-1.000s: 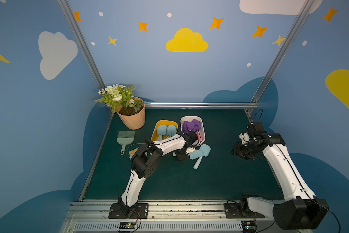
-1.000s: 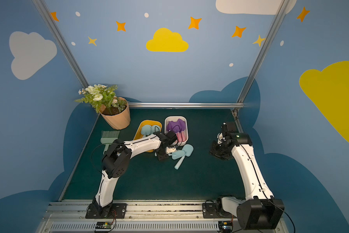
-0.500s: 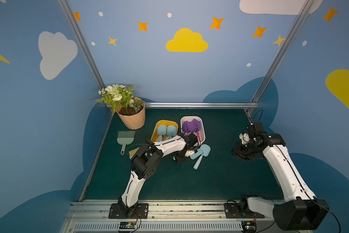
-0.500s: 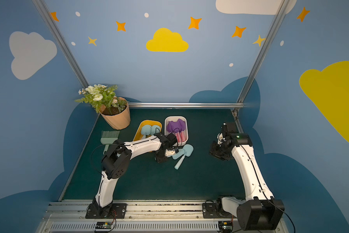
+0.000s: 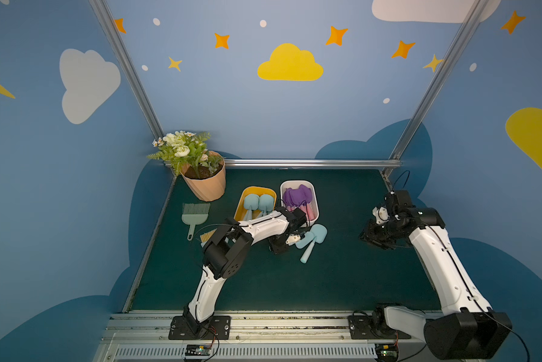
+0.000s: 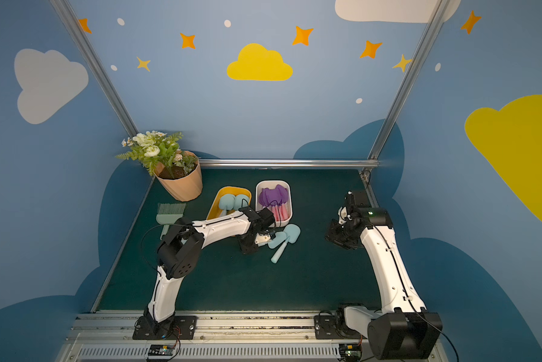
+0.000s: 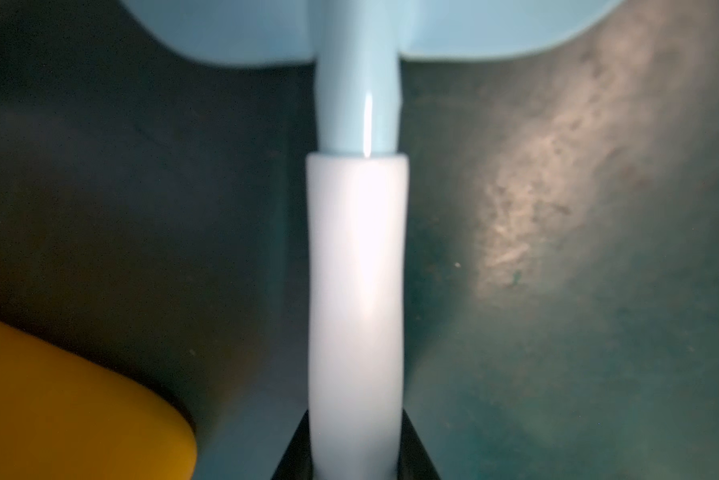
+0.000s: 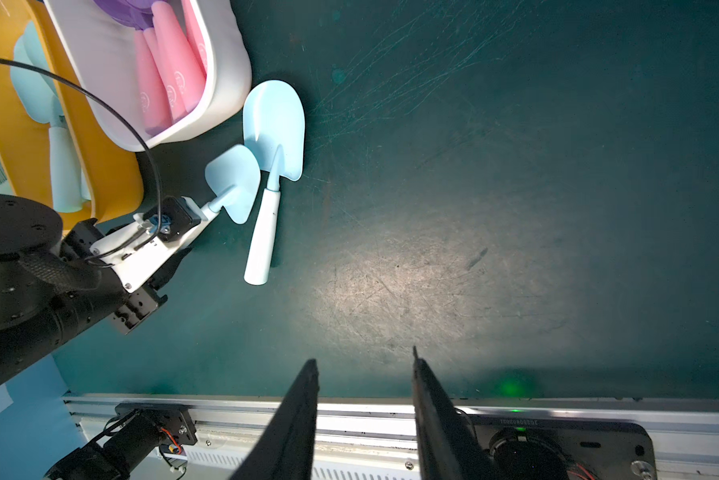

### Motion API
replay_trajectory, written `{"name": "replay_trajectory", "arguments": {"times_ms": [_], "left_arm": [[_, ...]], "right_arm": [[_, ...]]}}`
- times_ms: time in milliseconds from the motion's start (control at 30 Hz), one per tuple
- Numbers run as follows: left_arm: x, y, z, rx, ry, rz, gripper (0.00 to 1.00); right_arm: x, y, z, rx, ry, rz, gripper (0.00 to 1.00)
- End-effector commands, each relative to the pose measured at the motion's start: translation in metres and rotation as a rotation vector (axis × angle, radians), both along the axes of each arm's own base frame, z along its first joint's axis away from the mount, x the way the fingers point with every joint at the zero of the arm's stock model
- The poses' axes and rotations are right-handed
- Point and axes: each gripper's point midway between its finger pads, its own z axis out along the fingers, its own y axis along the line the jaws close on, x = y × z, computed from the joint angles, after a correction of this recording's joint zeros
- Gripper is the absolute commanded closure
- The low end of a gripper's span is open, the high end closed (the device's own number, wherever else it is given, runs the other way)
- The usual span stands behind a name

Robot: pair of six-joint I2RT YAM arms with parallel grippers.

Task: Sort the small shovels by color and place them into the storage box
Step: Pick up the shovel from the center of the board.

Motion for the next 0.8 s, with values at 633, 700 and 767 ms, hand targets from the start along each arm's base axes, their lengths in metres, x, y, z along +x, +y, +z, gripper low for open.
{"name": "replay_trajectory", "arguments": {"times_ms": [633, 700, 767], "left_arm": [[-0.009, 0.003, 0.044, -0.033, -0.059, 0.09, 0.98], [-0.012, 0.004, 0.046, -0.03, -0.055, 0.092, 0.98], [-0.015, 0.005, 0.049, -0.026, -0.049, 0.092, 0.98]], "right_arm": [[-0.003, 0.001, 0.005, 0.013, -0.02, -0.004, 0.61], [-0.003, 0.001, 0.005, 0.013, -0.02, -0.004, 0.61], [-0.003, 0.001, 0.005, 0.013, -0.021, -0.005, 0.61]]}}
